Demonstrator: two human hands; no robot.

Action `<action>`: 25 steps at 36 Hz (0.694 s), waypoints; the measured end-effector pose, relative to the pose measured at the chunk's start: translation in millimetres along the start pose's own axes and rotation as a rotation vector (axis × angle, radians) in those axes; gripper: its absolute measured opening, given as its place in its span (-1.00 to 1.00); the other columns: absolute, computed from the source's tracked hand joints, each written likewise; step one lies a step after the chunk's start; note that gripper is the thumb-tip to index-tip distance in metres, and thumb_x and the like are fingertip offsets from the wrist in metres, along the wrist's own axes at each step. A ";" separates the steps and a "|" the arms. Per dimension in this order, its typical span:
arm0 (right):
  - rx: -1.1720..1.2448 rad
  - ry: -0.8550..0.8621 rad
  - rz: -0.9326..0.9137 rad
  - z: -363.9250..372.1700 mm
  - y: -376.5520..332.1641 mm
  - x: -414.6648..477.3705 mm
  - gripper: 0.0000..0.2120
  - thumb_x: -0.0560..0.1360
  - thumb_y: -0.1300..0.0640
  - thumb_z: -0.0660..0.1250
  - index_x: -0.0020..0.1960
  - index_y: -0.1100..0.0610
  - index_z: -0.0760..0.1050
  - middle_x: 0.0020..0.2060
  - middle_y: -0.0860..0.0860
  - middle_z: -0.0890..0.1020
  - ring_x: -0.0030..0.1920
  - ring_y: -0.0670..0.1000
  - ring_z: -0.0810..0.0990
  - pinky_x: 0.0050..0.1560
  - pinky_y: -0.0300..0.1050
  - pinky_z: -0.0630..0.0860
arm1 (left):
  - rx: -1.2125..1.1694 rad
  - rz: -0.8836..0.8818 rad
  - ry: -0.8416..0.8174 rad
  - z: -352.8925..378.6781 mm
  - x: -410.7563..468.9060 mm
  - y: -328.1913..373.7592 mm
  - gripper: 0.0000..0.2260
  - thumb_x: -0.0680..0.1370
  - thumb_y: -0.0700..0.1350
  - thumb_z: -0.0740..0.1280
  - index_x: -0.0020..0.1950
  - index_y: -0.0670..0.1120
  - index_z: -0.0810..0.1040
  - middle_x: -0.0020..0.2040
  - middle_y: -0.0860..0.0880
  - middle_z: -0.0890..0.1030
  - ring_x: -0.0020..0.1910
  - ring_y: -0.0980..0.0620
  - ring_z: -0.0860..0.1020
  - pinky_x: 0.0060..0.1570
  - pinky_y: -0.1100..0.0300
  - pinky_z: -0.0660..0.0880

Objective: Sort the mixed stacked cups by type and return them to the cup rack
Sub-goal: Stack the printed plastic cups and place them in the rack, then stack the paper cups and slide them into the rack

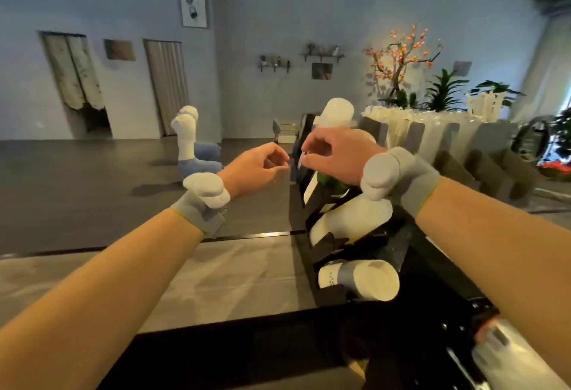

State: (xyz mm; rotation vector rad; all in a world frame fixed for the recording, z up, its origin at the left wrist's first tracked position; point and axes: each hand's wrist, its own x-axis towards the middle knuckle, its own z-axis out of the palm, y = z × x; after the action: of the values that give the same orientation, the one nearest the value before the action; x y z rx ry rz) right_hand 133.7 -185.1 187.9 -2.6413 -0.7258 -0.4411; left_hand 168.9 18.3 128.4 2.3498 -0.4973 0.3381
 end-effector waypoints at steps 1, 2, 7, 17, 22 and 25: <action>0.014 -0.025 -0.008 3.6 -3.2 -6.6 -0.71 0.53 -0.08 0.33 0.16 0.05 0.54 -0.02 -0.05 0.62 -0.03 -0.05 0.57 0.01 -0.18 0.47 | 0.006 -0.013 -0.012 -1.6 -13.0 -3.4 -0.84 0.58 -0.04 0.37 0.14 0.00 0.52 0.01 -0.01 0.63 0.01 -0.02 0.62 0.11 -0.05 0.60; 0.039 -0.053 -0.031 9.1 -8.6 -15.0 -0.71 0.53 -0.07 0.34 0.16 0.07 0.54 -0.01 -0.04 0.62 -0.02 -0.04 0.57 -0.01 -0.22 0.45 | 0.018 -0.036 -0.029 -4.1 -31.0 -5.7 -0.86 0.58 -0.05 0.37 0.12 0.01 0.52 -0.01 0.00 0.63 -0.01 -0.01 0.63 0.10 -0.04 0.60; 0.149 -0.194 -0.071 45.1 -35.1 -46.2 -0.70 0.53 -0.06 0.36 0.17 0.09 0.55 0.01 -0.03 0.62 -0.01 -0.04 0.58 -0.02 -0.24 0.43 | 0.101 -0.132 -0.120 -13.9 -112.6 -22.6 -0.91 0.57 -0.04 0.38 0.07 0.06 0.53 -0.04 0.00 0.65 -0.06 0.01 0.62 0.12 -0.04 0.57; 0.277 -0.499 -0.040 154.2 -93.5 -113.6 -0.64 0.50 -0.07 0.39 0.21 0.09 0.54 0.00 -0.05 0.57 0.02 -0.03 0.56 0.03 -0.22 0.43 | 0.153 -0.373 -0.199 -11.1 -267.4 -77.2 -0.94 0.58 -0.01 0.36 0.04 0.11 0.54 -0.03 0.08 0.62 -0.02 0.05 0.59 0.10 0.13 0.52; 0.419 -0.623 0.057 216.3 -118.2 -154.6 -0.60 0.50 -0.05 0.41 0.27 0.09 0.49 0.12 0.01 0.60 0.06 -0.03 0.55 0.09 -0.19 0.46 | 0.136 -0.551 -0.276 -4.0 -333.0 -116.7 -0.80 0.58 0.07 0.34 0.17 0.07 0.51 0.09 0.11 0.60 0.08 0.14 0.57 0.20 0.17 0.50; 0.450 -0.685 0.111 249.0 -130.1 -172.1 -0.57 0.50 -0.06 0.41 0.29 0.09 0.46 0.09 -0.01 0.60 0.08 -0.01 0.58 0.14 -0.13 0.52 | 0.128 -0.598 -0.268 5.1 -363.1 -137.3 -0.73 0.56 0.10 0.37 0.21 0.05 0.49 0.15 0.09 0.58 0.14 0.13 0.56 0.23 0.15 0.50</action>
State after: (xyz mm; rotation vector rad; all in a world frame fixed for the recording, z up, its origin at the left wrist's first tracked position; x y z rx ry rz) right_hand -27.8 -48.8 -64.9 -2.3505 -0.7456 0.6240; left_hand -94.1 201.6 -90.6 2.5452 0.1259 -0.2322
